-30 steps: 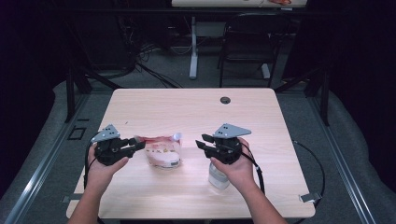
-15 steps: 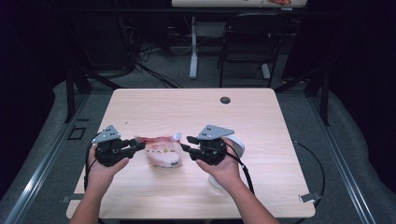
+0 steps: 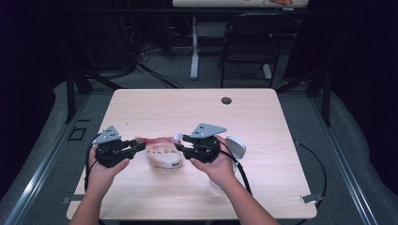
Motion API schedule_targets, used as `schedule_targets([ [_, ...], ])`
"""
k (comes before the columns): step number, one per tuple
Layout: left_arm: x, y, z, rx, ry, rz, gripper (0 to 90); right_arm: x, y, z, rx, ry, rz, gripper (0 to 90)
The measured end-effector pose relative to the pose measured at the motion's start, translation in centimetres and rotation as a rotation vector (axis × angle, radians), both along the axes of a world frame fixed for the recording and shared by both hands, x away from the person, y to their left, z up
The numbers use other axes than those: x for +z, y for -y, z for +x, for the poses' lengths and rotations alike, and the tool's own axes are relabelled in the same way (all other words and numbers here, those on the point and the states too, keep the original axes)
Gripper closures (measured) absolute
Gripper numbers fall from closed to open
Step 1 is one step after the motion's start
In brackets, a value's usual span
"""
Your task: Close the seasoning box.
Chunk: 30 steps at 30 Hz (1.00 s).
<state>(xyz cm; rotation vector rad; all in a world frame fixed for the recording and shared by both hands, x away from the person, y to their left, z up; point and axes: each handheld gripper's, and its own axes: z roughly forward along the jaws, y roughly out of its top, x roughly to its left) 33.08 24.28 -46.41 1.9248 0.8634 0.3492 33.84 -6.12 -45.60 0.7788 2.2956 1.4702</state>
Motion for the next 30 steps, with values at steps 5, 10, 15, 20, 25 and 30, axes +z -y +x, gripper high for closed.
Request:
schedule_targets([
  [5,0.0,-0.1,0.0,-0.008,-0.006,-0.006,75.1,0.2,-0.1,-0.1,-0.004,0.011,-0.001,65.3],
  [10,0.1,-0.2,0.0,-0.014,-0.015,-0.014,77.4,0.3,0.0,-0.1,-0.013,0.008,-0.007,70.6],
  [15,0.1,-0.1,0.0,-0.010,-0.010,-0.011,78.5,0.5,0.1,-0.3,-0.010,-0.004,-0.007,71.2],
  [20,0.2,0.2,-0.2,-0.021,-0.008,0.004,79.6,0.6,0.2,-0.5,-0.012,-0.004,-0.012,71.3],
  [25,0.4,0.5,-0.4,-0.038,-0.008,-0.007,79.8,0.8,0.6,-1.0,-0.012,0.009,-0.021,71.3],
  [30,0.6,1.2,-0.9,-0.060,-0.003,0.006,79.8,0.9,1.6,-1.9,-0.018,0.017,-0.014,71.2],
])
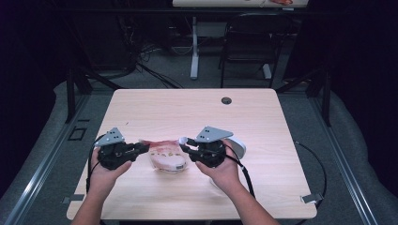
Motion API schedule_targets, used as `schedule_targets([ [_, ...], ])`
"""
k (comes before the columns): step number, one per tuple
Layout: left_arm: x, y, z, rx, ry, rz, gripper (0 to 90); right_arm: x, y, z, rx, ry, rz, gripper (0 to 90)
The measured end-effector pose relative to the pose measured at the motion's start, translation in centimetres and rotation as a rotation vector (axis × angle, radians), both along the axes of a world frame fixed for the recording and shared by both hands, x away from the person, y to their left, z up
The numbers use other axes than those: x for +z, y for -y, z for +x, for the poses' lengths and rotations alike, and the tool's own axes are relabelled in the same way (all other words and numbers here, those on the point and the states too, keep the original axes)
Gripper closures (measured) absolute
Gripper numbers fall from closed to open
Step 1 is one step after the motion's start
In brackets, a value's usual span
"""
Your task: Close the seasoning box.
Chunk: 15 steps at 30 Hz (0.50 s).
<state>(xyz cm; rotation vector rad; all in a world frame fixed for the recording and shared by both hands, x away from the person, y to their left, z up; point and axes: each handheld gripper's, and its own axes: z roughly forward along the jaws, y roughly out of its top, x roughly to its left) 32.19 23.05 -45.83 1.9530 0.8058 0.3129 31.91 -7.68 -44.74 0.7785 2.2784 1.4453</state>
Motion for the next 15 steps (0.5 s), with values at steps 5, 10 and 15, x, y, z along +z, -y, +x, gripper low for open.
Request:
schedule_targets([
  [5,-0.1,1.0,-0.5,-0.029,-0.007,0.002,80.0,-0.2,0.8,-0.8,-0.011,-0.003,0.003,71.3],
  [10,-0.1,1.9,-1.2,-0.069,-0.019,-0.001,80.4,-0.3,2.1,-2.1,-0.016,-0.004,0.009,71.2],
  [15,-0.1,2.4,-1.6,-0.077,-0.015,0.003,80.5,-0.4,2.7,-2.7,-0.019,-0.001,0.006,71.2],
])
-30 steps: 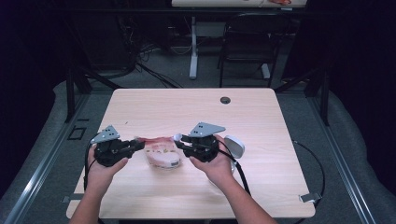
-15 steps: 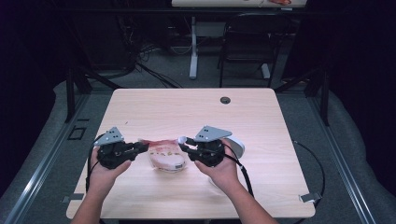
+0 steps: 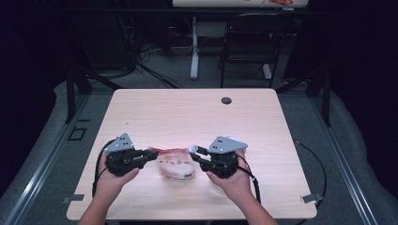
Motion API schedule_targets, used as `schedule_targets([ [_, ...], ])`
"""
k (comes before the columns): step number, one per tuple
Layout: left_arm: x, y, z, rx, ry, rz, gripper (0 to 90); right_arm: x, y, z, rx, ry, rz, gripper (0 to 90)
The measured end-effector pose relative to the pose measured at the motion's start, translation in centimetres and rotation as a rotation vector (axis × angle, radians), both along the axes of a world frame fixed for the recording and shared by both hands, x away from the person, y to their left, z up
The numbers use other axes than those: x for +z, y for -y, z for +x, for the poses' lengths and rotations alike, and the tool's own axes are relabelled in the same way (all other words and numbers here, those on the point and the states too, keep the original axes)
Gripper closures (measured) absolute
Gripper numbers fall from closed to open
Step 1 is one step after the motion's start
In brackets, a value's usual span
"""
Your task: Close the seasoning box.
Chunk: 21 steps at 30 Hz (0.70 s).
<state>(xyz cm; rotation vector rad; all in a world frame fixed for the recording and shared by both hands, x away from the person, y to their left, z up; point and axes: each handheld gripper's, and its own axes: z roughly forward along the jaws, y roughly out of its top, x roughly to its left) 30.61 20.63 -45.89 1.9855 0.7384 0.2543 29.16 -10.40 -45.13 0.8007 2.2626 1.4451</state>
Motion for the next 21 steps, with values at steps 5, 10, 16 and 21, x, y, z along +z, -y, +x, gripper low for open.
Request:
schedule_targets([
  [5,0.02,0.47,-0.30,-0.012,0.002,0.002,80.5,-0.13,0.63,-0.52,-0.008,-0.004,0.008,71.2],
  [10,0.00,0.59,-0.45,-0.016,0.001,0.001,80.5,-0.22,0.84,-0.71,-0.008,-0.004,0.015,71.2],
  [16,-0.14,0.45,-0.41,-0.015,-0.004,-0.015,79.2,-0.29,0.93,-0.67,0.004,-0.005,0.024,71.3],
  [21,-0.20,0.24,-0.29,-0.015,-0.006,-0.030,76.4,-0.36,1.05,-0.47,0.013,-0.008,0.032,70.2],
])
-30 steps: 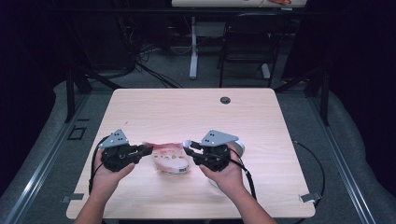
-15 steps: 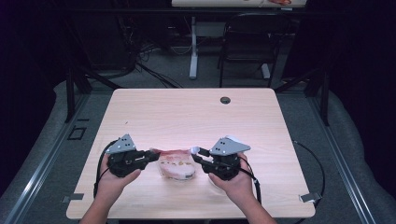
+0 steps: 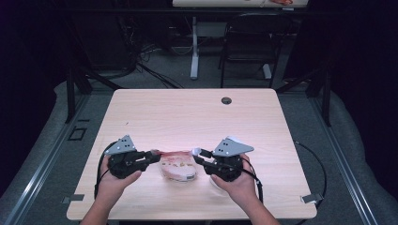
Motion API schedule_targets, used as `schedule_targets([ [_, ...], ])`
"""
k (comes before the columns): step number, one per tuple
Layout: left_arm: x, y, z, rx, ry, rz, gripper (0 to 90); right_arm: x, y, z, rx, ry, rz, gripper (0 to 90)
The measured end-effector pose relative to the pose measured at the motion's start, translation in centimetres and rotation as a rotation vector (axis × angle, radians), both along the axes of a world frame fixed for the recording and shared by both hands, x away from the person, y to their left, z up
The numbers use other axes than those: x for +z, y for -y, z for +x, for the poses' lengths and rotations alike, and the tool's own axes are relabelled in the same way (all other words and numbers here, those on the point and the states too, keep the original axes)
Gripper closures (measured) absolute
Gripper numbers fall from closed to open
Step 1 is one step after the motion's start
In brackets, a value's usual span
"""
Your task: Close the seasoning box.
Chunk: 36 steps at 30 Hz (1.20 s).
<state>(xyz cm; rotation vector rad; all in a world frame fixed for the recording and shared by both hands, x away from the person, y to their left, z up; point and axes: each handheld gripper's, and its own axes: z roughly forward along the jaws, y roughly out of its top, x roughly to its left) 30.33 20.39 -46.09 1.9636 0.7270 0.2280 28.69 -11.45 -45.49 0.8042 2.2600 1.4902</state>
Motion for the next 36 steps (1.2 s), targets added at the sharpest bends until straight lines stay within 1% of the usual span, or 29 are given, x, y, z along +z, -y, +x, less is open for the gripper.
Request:
schedule_targets([
  [4,0.1,-0.2,0.1,0.007,0.004,-0.003,72.6,0.0,0.1,0.0,0.004,0.002,-0.007,68.3],
  [7,0.2,-0.6,0.0,0.019,0.001,0.000,70.4,0.2,0.2,-0.1,0.006,0.010,-0.009,63.0],
  [10,0.3,-0.7,0.0,0.020,-0.003,-0.001,69.8,0.5,0.3,-0.1,0.008,0.007,-0.002,60.6],
  [13,0.5,-0.9,-0.1,0.024,-0.007,0.007,67.8,1.0,0.7,-0.3,0.011,0.019,0.017,56.9],
  [16,0.7,-1.0,-0.1,0.026,-0.006,0.009,66.2,1.4,0.8,-0.3,0.017,0.017,0.010,55.4],
  [17,0.7,-1.1,-0.1,0.027,-0.007,0.006,65.2,1.8,0.9,-0.3,0.023,0.022,0.006,54.8],
  [19,0.8,-1.3,-0.1,0.024,-0.011,-0.005,64.7,2.0,0.9,-0.3,0.027,0.022,0.004,54.7],
  [20,0.9,-1.5,-0.1,0.022,-0.010,-0.012,63.4,2.5,0.9,-0.4,0.035,0.031,-0.002,54.7],
  [21,0.9,-1.5,-0.1,0.022,-0.010,-0.012,63.0,2.5,0.9,-0.4,0.035,0.031,-0.002,54.7],
  [24,1.1,-1.9,-0.2,0.015,-0.010,-0.017,62.8,3.8,0.6,-0.3,0.066,0.035,-0.012,55.5],
  [25,1.1,-1.9,-0.2,0.015,-0.010,-0.017,62.7,3.8,0.6,-0.3,0.066,0.035,-0.012,55.5],
  [26,1.2,-2.0,-0.2,0.016,-0.009,-0.023,62.7,4.0,0.5,-0.2,0.072,0.040,-0.023,56.2],
  [27,1.2,-2.1,-0.2,0.017,-0.009,-0.027,62.5,4.5,0.2,0.0,0.090,0.049,-0.043,57.2],
  [28,1.3,-2.2,-0.2,0.016,-0.009,-0.027,62.5,4.5,0.2,0.0,0.090,0.049,-0.043,57.2],
  [29,1.3,-2.3,-0.2,0.018,-0.008,-0.032,62.4,5.0,-0.3,0.3,0.104,0.047,-0.056,57.9],
  [32,1.3,-2.4,-0.2,0.025,-0.009,-0.031,62.6,5.3,-0.7,0.6,0.107,0.040,-0.064,58.6],
  [36,1.2,-2.7,-0.1,0.028,-0.010,-0.029,62.6,5.6,-1.9,1.3,0.136,0.037,-0.093,61.3],
])
